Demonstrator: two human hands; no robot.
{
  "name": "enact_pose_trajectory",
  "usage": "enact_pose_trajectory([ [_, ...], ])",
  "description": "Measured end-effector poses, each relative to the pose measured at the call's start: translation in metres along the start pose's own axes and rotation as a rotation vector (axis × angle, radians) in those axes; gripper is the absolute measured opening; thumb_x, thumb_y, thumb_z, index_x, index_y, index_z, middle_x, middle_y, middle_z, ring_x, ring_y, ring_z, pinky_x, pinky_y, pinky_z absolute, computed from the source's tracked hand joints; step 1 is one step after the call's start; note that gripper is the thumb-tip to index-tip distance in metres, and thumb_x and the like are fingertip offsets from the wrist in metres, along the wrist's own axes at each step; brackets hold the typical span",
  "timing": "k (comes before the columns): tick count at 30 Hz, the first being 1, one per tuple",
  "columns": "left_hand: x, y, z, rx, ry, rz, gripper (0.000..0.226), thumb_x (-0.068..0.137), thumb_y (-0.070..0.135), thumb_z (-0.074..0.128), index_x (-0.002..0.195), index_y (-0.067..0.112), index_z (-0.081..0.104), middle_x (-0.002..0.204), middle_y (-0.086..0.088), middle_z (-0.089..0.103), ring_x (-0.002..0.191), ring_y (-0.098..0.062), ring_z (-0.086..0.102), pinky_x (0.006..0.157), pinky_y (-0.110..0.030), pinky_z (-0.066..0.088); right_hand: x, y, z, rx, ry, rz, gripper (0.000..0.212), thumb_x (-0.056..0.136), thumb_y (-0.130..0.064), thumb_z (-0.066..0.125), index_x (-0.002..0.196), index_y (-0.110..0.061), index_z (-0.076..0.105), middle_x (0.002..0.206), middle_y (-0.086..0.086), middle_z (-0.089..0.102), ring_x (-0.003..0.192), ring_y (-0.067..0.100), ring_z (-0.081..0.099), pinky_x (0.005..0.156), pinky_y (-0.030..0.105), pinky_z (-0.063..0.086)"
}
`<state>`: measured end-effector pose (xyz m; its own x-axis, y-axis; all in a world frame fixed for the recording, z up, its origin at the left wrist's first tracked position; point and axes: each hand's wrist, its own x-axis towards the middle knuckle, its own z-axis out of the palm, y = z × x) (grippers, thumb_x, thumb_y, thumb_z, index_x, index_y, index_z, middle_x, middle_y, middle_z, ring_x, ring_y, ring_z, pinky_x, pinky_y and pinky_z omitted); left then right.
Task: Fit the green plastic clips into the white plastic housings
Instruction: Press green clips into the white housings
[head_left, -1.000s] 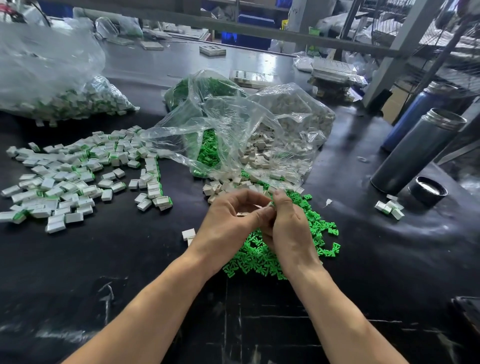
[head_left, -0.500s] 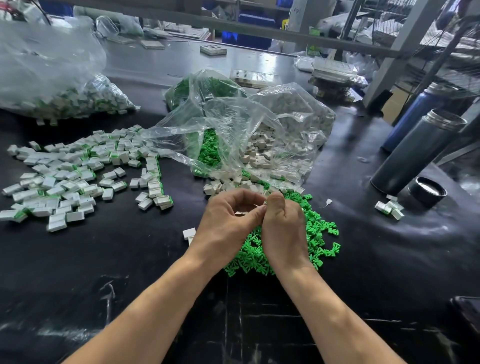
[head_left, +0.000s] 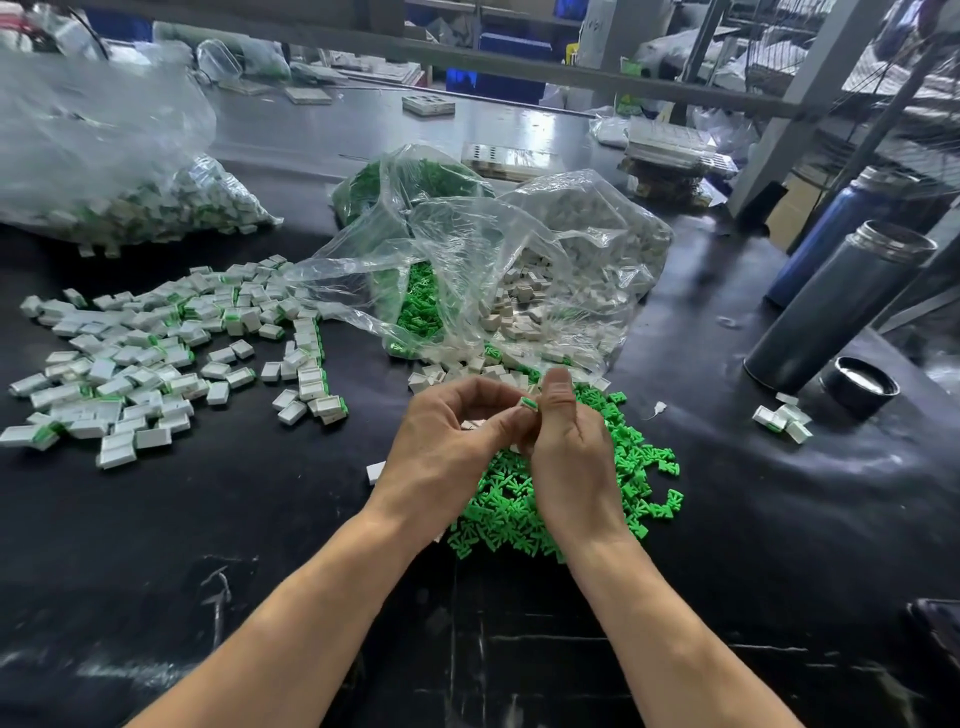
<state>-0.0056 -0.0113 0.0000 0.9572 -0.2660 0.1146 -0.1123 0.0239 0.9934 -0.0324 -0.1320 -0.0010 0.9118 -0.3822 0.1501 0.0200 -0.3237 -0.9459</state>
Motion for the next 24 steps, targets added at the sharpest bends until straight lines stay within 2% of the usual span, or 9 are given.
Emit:
enact_pose_trajectory([
  [2,0.002,0.001,-0.003,0.022,0.035,0.001,0.007,0.087,0.021,0.081,0.092,0.019,0.077,0.087,0.000,0.078,0.081,-0.010,0.070,0.081,-0.032,0.058,0.002,0.003,-0.006,0.029,0.036,-0.028,0.052,0.106,-0.059,0.033,0.075,-0.039,0.069,0.060,-0.017,0.063,0.055,0.000,0.055,0.055,0.013,0.039],
  [4,0.002,0.002,-0.006,0.029,0.051,-0.001,0.007,0.087,0.021,0.080,0.093,0.019,0.077,0.086,0.001,0.077,0.077,-0.008,0.068,0.074,-0.026,0.057,0.003,0.005,-0.013,0.085,0.018,-0.071,0.038,0.105,-0.049,0.046,0.083,-0.029,0.069,0.067,-0.012,0.064,0.060,0.003,0.054,0.060,0.024,0.041],
  [7,0.002,0.003,-0.007,0.046,0.056,0.000,0.006,0.087,0.018,0.079,0.093,0.016,0.076,0.079,0.005,0.075,0.068,-0.001,0.064,0.067,-0.018,0.052,0.004,0.006,-0.019,0.099,-0.045,-0.144,0.016,0.098,-0.040,0.061,0.093,-0.028,0.070,0.079,-0.008,0.069,0.067,0.008,0.058,0.063,0.033,0.047],
  [9,0.003,0.002,-0.007,0.067,0.059,0.002,0.005,0.087,0.015,0.080,0.091,0.015,0.076,0.078,0.005,0.076,0.068,-0.001,0.064,0.067,-0.018,0.051,0.005,0.007,-0.020,0.034,-0.075,-0.192,0.006,0.098,-0.033,0.068,0.096,-0.028,0.072,0.084,-0.009,0.072,0.076,0.009,0.065,0.068,0.029,0.052],
  [13,0.001,0.003,-0.009,0.157,0.053,0.029,0.005,0.088,0.013,0.079,0.090,0.017,0.077,0.081,0.006,0.077,0.072,-0.001,0.069,0.066,-0.014,0.052,0.006,0.008,-0.024,-0.100,-0.088,-0.262,0.003,0.095,-0.021,0.075,0.096,-0.023,0.075,0.087,-0.011,0.073,0.083,0.007,0.068,0.070,0.013,0.049],
  [19,0.000,0.004,-0.009,0.189,0.054,0.039,0.007,0.087,0.009,0.079,0.091,0.015,0.078,0.082,0.008,0.077,0.075,0.000,0.071,0.066,-0.010,0.050,0.007,0.007,-0.027,-0.239,-0.101,-0.344,0.004,0.095,-0.019,0.074,0.093,-0.021,0.071,0.084,-0.011,0.067,0.081,0.008,0.064,0.070,0.014,0.047],
  [24,0.001,0.004,-0.012,0.226,0.083,0.044,0.013,0.085,0.010,0.081,0.090,0.021,0.077,0.082,0.013,0.077,0.078,0.000,0.072,0.069,-0.011,0.053,0.009,0.006,-0.027,-0.181,-0.038,-0.274,0.012,0.096,-0.020,0.071,0.086,-0.027,0.067,0.075,-0.012,0.067,0.073,0.000,0.061,0.065,0.009,0.043],
])
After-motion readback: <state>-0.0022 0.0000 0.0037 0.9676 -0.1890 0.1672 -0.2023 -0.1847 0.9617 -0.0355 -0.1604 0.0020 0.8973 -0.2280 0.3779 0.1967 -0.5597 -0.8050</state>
